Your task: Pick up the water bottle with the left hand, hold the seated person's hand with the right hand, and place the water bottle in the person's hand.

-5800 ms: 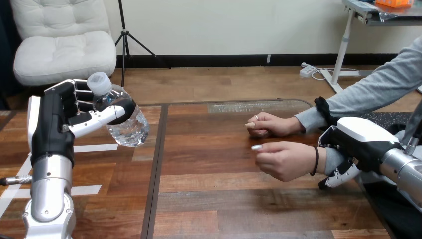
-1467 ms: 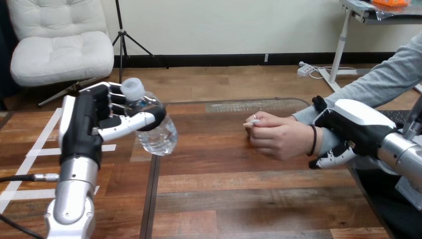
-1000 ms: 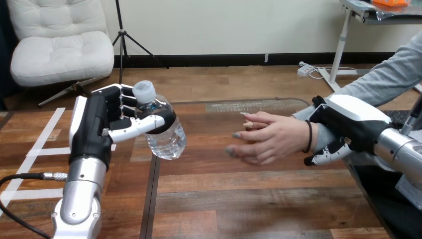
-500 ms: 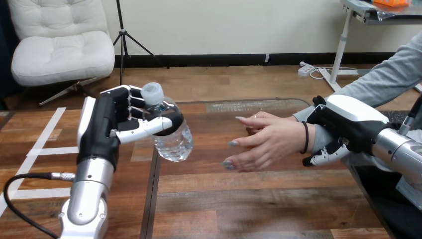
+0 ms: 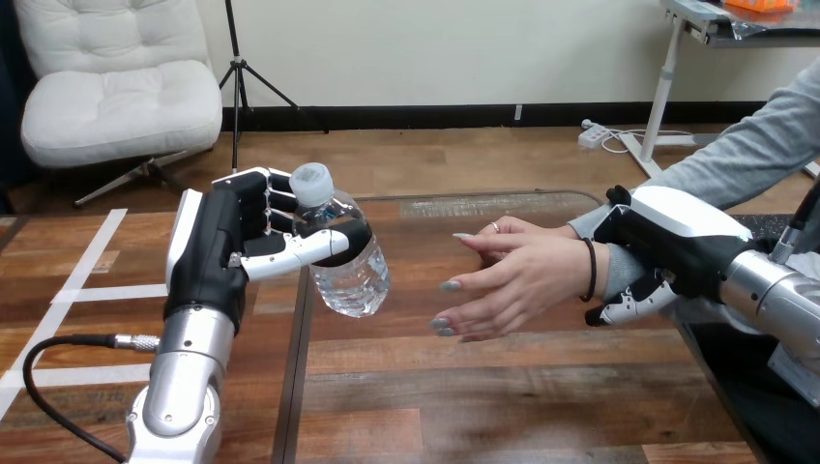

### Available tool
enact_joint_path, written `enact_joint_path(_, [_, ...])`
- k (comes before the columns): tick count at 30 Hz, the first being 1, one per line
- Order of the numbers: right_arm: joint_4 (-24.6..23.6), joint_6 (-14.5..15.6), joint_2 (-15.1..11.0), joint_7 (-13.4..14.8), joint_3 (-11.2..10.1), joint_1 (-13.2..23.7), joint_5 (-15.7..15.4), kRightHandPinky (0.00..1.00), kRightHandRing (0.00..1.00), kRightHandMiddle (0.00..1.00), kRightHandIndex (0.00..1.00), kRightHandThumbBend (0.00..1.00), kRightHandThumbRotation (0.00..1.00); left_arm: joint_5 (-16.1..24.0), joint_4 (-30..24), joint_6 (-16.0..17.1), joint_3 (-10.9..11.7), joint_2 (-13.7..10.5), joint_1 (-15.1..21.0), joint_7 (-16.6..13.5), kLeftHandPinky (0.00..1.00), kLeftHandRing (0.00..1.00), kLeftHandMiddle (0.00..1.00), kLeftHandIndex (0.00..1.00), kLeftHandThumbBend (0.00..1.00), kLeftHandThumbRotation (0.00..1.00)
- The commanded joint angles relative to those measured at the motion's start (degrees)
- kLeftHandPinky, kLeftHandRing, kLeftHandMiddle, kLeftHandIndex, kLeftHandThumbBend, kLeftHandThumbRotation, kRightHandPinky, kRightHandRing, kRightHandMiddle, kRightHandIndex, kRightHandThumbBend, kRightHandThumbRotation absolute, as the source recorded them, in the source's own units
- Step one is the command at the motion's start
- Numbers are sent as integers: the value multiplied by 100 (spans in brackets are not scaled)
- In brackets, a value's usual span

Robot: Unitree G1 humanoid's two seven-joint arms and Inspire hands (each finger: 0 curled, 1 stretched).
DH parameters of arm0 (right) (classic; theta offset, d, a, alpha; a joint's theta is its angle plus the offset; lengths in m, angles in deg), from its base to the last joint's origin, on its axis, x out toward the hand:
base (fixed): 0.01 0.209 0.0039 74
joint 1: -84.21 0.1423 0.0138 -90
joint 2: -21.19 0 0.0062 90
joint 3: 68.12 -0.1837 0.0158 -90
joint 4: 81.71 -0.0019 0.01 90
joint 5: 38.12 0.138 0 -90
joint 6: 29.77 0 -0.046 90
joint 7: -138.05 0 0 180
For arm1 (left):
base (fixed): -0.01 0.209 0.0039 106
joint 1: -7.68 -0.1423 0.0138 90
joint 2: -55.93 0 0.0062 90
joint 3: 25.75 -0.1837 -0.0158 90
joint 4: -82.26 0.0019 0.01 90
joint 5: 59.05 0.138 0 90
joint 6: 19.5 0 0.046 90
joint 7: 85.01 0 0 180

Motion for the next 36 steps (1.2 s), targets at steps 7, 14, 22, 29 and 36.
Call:
enact_joint_path(7, [-205, -84, 141, 77, -172, 399, 147, 19, 23, 29, 30, 65, 0, 35, -330, 87, -96, 70, 457, -2, 32, 38, 41, 40, 85, 0])
enact_joint_path(14, [-115, -115, 211, 91, -141, 456, 128, 19, 23, 29, 30, 65, 0, -21, -285, 90, -134, 119, 500, 35, 32, 38, 41, 40, 84, 0])
enact_joint_path(22, [-141, -16, 279, 46, -108, 494, 93, 19, 23, 29, 29, 63, 0, 67, -206, 164, -235, 136, 554, 48, 32, 38, 41, 40, 83, 0])
enact_joint_path(29, [-117, -25, 325, 73, -100, 515, 64, 19, 23, 29, 29, 64, 0, 164, -120, 278, -313, 136, 584, 70, 32, 38, 41, 40, 84, 0])
enact_joint_path(36, [-89, -67, 371, 125, -83, 541, 32, 20, 23, 29, 29, 63, 0, 194, -109, 170, -396, 194, 621, 89, 33, 38, 41, 40, 85, 0])
